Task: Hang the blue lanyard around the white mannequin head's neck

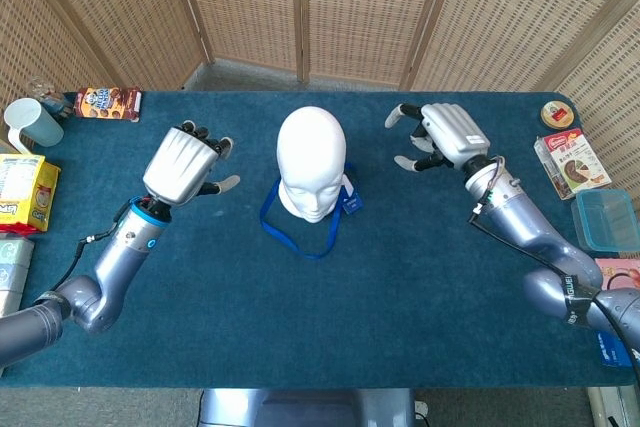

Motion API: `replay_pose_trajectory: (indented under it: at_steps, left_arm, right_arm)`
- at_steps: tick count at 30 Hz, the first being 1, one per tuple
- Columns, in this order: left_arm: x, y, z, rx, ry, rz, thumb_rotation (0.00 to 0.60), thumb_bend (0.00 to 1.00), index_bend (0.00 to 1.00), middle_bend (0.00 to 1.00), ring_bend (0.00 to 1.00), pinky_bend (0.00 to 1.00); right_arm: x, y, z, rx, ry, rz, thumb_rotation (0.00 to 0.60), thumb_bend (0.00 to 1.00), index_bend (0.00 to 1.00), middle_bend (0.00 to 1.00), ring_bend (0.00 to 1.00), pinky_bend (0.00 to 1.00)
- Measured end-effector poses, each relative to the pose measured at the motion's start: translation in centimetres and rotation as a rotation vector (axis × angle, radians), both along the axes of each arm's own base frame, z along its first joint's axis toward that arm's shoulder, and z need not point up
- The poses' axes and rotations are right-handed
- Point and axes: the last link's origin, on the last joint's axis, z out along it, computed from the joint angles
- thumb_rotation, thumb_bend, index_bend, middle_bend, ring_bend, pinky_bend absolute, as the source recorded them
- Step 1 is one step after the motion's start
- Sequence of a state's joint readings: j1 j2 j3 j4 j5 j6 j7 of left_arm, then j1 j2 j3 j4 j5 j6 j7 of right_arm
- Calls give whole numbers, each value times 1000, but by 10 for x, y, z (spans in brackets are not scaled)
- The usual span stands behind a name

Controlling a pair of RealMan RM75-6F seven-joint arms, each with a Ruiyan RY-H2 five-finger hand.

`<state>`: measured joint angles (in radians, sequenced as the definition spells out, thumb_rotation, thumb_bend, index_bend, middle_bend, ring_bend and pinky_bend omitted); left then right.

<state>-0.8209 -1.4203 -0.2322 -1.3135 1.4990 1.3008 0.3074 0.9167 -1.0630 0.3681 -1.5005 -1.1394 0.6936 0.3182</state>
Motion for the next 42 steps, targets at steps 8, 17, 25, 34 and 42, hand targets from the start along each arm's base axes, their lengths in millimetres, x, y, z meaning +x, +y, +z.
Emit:
replay_pose_trajectory:
  at_steps: [8, 17, 25, 34, 42]
  left_arm:
    - [-7, -4, 8, 7, -25, 16, 405, 41, 570, 769, 655, 635]
    - [-21, -14, 20, -4, -67, 59, 396, 42, 550, 724, 617, 581]
    - [-37, -33, 35, -19, -114, 122, 394, 41, 538, 696, 580, 545]
    - [-65, -70, 55, -36, -158, 245, 412, 49, 532, 683, 575, 539]
    - [-97, -109, 70, -32, -157, 353, 453, 72, 531, 677, 574, 525]
  right_arm:
    - [-2, 4, 5, -14, -5, -2, 600, 286, 354, 1000, 1000, 1000]
    - [-10, 13, 14, -44, -13, -11, 600, 287, 368, 988, 1000, 1000]
    - [-29, 30, 26, -91, -9, -25, 600, 286, 396, 825, 924, 995]
    - [-58, 66, 31, -157, 32, -53, 600, 287, 421, 703, 782, 911]
    - [-81, 106, 26, -171, 101, -84, 600, 287, 437, 664, 733, 863]
